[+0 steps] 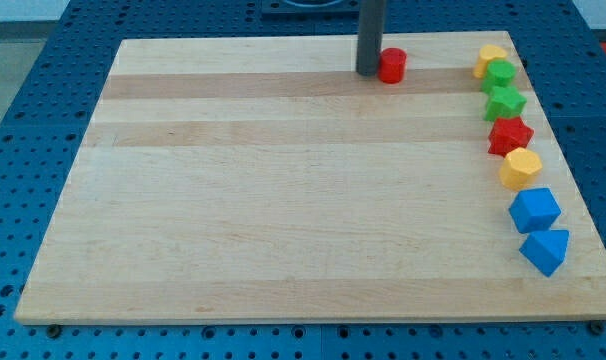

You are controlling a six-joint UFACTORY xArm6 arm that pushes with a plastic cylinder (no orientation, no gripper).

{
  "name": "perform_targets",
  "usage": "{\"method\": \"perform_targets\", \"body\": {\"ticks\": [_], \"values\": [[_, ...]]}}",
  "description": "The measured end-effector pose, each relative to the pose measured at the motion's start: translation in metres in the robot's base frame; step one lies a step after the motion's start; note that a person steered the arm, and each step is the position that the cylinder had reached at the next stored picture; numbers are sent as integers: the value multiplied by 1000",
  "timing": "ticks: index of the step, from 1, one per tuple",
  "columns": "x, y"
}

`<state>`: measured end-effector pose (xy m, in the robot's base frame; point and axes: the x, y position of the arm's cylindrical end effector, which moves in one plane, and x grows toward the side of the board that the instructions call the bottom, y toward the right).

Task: Slide the red circle to the top right

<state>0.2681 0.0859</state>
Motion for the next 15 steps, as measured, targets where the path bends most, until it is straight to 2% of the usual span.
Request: {"method": "perform_targets", "body": {"ticks": [2, 4, 6, 8, 11, 14, 15], "values": [[-1, 56], [47, 79], [35, 112], [12, 90], [5, 82], [5, -8], [0, -4]]}}
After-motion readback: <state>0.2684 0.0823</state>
